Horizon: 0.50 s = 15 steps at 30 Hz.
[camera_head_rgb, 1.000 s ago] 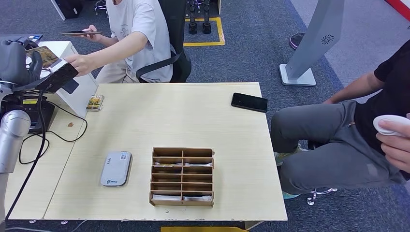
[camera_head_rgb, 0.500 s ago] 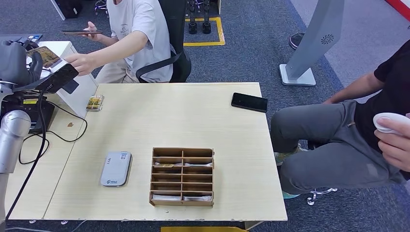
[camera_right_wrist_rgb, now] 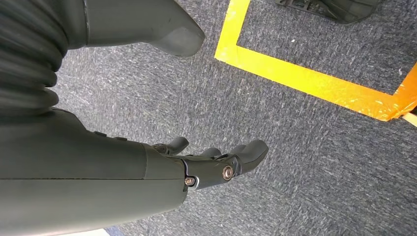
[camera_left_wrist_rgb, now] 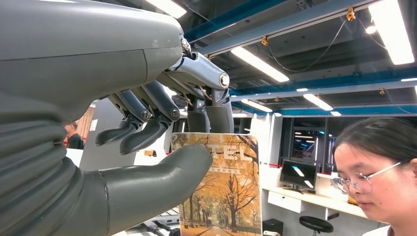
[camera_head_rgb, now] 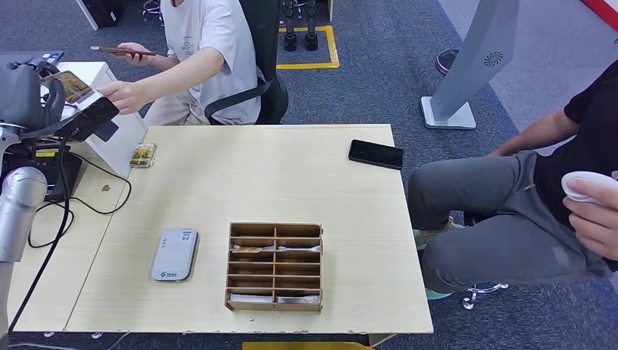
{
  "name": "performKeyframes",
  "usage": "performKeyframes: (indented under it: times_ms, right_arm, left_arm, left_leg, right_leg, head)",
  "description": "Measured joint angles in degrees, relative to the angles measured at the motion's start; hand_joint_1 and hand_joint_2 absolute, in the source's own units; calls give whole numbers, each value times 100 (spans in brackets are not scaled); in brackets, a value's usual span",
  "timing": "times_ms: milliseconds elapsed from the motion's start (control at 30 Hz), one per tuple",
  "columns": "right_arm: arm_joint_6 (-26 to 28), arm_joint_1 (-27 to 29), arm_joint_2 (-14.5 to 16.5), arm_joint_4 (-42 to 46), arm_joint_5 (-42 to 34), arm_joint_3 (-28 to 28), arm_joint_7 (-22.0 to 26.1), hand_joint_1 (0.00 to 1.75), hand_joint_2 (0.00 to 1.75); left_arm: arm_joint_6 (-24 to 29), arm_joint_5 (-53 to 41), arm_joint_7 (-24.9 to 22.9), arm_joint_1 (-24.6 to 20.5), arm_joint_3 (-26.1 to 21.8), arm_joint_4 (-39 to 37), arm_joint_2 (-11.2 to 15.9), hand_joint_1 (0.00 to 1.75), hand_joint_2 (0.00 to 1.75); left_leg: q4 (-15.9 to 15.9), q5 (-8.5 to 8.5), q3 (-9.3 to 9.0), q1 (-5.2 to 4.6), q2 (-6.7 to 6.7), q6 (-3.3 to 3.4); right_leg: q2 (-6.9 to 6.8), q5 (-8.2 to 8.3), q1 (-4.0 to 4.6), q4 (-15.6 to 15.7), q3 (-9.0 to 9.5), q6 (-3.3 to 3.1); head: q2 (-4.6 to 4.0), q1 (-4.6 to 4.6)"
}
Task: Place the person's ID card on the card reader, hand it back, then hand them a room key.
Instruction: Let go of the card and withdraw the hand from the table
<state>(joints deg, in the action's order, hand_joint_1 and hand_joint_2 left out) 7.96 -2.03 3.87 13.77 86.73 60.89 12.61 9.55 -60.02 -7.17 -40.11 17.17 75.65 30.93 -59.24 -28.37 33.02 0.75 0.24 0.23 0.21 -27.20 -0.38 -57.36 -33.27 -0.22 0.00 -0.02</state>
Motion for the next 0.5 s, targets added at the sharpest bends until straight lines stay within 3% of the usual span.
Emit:
performKeyframes:
  times_ms: [500]
  right_arm:
    - [0, 0, 0, 0, 0, -2, 1, 0, 175]
  left_arm:
    - [0, 0, 0, 2, 10, 0, 0, 175, 175]
  left_leg:
    - [0, -1, 5, 0, 3, 1]
  right_leg:
    - [2, 0, 0, 0, -5, 0]
  head:
    - [0, 0]
